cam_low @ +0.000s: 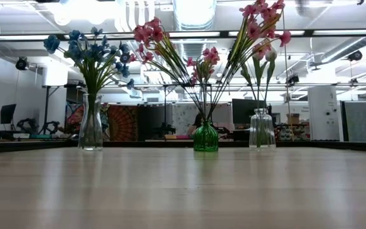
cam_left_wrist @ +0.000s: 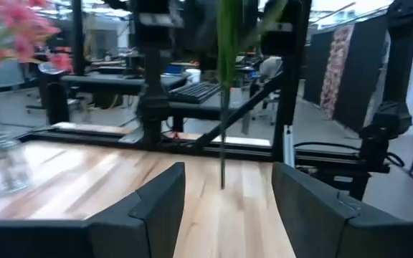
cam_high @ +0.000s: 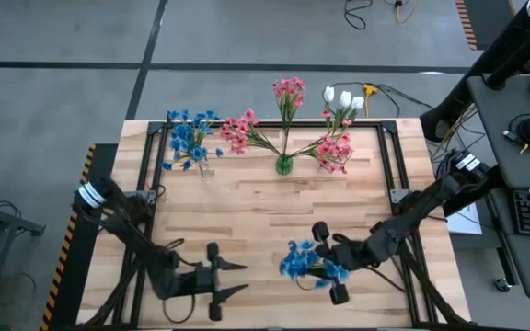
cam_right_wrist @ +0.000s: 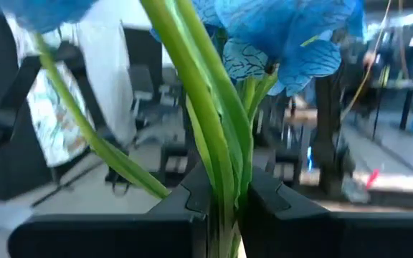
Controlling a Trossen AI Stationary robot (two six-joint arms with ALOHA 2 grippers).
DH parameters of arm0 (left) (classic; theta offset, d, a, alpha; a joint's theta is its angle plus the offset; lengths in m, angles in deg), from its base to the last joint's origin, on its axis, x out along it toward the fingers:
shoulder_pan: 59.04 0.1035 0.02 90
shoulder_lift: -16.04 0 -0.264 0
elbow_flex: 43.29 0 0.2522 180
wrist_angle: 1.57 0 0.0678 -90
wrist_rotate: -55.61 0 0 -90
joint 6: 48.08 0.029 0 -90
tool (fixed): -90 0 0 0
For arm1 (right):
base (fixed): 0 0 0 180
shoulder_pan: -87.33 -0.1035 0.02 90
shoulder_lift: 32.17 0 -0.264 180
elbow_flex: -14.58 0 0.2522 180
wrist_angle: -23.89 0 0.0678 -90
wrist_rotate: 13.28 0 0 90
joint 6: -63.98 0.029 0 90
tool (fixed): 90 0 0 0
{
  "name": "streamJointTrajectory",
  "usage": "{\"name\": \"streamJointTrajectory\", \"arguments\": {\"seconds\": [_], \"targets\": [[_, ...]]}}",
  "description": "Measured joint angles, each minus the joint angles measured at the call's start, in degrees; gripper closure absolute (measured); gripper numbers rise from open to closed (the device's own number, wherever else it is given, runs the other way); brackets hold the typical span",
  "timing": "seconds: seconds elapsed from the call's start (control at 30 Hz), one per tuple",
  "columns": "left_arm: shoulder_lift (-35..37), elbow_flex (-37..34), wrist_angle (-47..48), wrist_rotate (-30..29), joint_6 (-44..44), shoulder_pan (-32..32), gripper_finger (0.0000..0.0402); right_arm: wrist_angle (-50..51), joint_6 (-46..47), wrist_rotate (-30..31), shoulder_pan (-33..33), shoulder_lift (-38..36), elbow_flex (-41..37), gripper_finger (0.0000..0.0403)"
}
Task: Sort flowers into vase by color
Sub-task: Put the blue flowers into the left transparent vase
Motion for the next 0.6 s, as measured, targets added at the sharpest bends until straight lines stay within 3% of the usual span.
{"name": "streamJointTrajectory", "arguments": {"seconds": [0.27,0.6], "targets": [[-7.1,7.0,-0.6,10.1,1.2,7.8,0.0209,-6.1,-2.6,-7.6,2.8,1.8,1.0,0.0367],[-7.9,11.3,0.1,20.0,1.1,13.4,0.0209,-5.8,-6.5,-9.1,3.5,1.8,3.5,0.0367]]}}
